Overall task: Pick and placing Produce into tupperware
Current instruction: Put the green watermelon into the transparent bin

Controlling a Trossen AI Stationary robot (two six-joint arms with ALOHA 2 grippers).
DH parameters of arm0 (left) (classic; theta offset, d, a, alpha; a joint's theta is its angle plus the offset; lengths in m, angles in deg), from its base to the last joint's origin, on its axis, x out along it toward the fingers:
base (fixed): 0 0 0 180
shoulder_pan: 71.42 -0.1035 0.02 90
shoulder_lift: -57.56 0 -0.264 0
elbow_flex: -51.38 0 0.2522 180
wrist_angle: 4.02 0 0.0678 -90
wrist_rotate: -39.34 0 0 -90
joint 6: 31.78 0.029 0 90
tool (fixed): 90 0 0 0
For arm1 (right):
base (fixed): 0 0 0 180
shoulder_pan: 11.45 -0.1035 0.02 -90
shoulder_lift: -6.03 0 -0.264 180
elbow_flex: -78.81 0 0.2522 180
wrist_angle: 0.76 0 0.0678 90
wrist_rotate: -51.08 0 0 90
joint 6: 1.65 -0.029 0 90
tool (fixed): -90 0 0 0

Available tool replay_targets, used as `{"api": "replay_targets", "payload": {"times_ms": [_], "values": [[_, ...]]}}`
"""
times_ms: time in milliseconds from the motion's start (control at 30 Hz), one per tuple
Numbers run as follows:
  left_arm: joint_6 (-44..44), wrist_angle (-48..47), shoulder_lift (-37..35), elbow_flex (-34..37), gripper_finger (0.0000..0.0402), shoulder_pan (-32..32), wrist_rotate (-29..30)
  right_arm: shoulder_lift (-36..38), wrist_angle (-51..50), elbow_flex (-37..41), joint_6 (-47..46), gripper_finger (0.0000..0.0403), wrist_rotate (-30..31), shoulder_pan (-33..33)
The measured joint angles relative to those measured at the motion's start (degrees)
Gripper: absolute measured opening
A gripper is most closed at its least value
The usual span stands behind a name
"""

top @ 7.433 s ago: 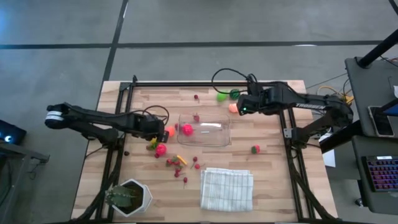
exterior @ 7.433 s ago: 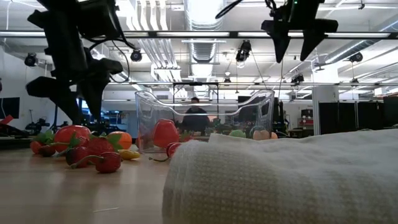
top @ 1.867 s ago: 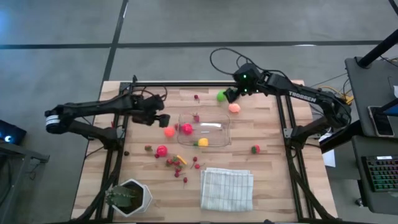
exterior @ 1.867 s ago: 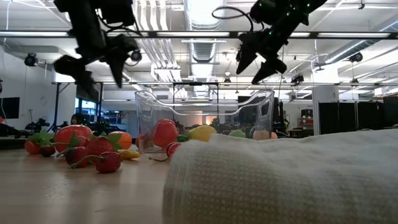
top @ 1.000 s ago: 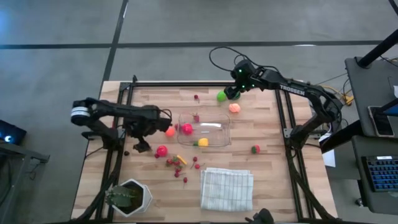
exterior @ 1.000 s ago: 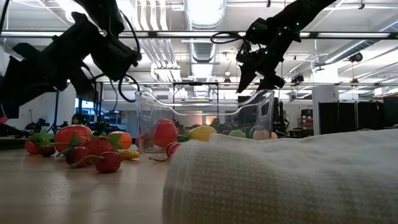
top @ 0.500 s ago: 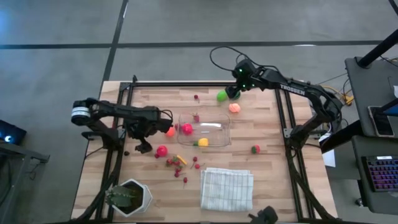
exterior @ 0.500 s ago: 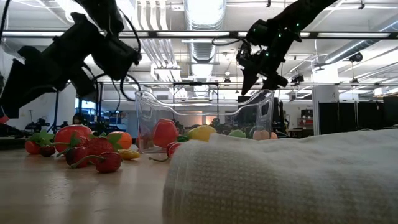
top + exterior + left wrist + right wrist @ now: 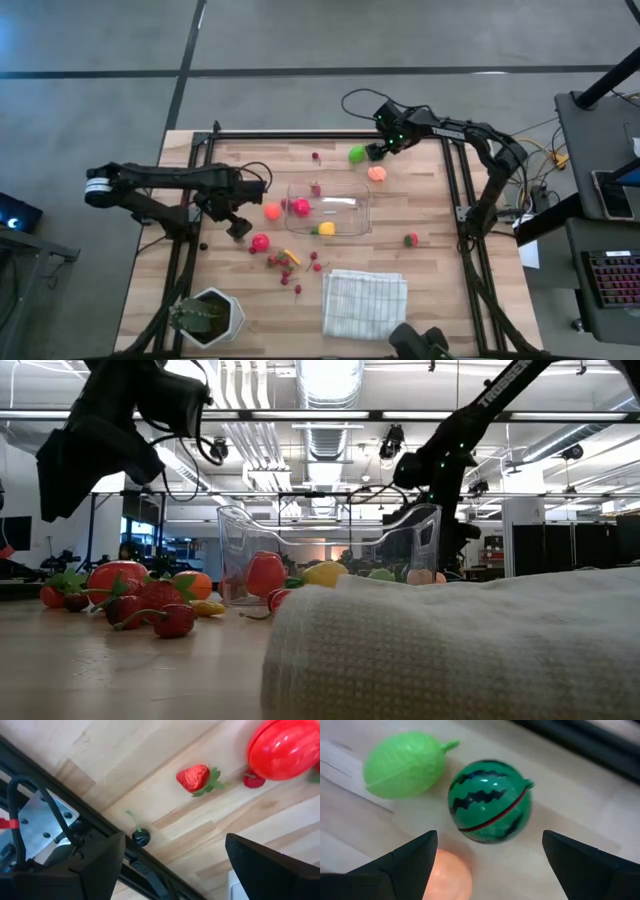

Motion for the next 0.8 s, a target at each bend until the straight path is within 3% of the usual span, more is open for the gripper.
{"api": "replay_targets", "payload": {"times_ms": [567,800], "values": [[0.2,0.1,-1.3,0.0,0.0329,0.1,4.4,-4.3,7.5,-0.7,-0.6,0.0352,6.5,0.1],[0.6,0.1,-1.3,0.0,0.0329,0.1,5.2,-4.6,7.9,-0.9,-0.5,0.0352,5.9,0.2]]}}
